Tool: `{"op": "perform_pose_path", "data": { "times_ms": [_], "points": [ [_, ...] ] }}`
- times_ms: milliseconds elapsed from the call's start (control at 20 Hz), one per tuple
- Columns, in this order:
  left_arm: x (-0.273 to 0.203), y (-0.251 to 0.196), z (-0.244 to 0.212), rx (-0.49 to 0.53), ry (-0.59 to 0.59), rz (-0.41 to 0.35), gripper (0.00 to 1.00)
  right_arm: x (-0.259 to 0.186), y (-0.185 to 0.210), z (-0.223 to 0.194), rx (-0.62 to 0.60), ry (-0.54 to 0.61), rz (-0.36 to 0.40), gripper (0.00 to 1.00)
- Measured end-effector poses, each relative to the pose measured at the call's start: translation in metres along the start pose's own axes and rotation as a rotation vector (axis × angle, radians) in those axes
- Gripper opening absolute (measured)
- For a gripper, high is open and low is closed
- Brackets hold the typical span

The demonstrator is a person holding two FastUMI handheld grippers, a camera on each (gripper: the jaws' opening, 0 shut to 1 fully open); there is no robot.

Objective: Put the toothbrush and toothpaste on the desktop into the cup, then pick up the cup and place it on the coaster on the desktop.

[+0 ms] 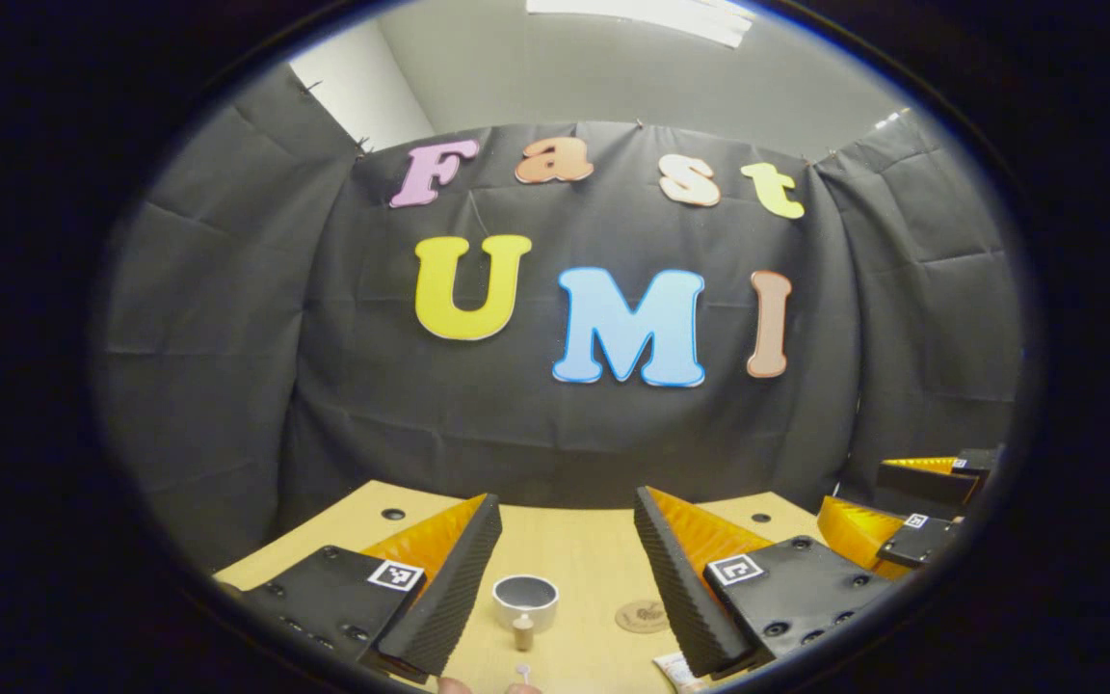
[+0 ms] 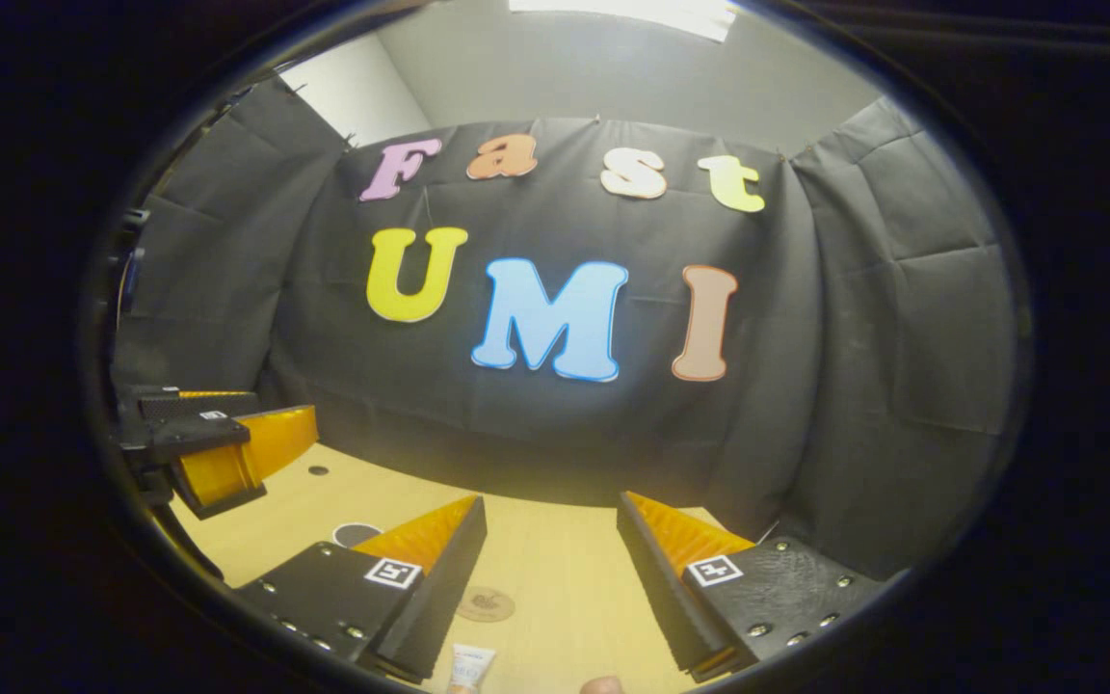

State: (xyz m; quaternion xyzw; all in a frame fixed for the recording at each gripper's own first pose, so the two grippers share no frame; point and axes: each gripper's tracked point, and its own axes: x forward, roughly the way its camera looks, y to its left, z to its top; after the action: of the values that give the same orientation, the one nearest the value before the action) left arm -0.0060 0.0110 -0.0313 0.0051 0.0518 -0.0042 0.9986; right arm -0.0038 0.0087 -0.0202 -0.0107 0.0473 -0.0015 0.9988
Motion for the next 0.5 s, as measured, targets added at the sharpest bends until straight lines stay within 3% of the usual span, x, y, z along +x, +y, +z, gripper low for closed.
{"op": "perform_pose_path", "data": {
  "times_ms": [50, 400, 500],
  "points": [
    [0.001, 0.002, -0.011, -0.004, 0.037, -0.001, 0.91, 0.001, 0.002, -0.007, -0.002, 0.026, 0.006, 0.84],
    [0.002, 0.016, -0.077, -0.061, 0.27, 0.022, 0.95, 0.013, 0.012, -0.062, 0.106, 0.265, 0.035, 0.85],
    [0.003, 0.017, -0.093, -0.058, 0.326, 0.027, 0.92, 0.015, 0.014, -0.08, 0.099, 0.34, 0.047, 0.85]
  ]
}}
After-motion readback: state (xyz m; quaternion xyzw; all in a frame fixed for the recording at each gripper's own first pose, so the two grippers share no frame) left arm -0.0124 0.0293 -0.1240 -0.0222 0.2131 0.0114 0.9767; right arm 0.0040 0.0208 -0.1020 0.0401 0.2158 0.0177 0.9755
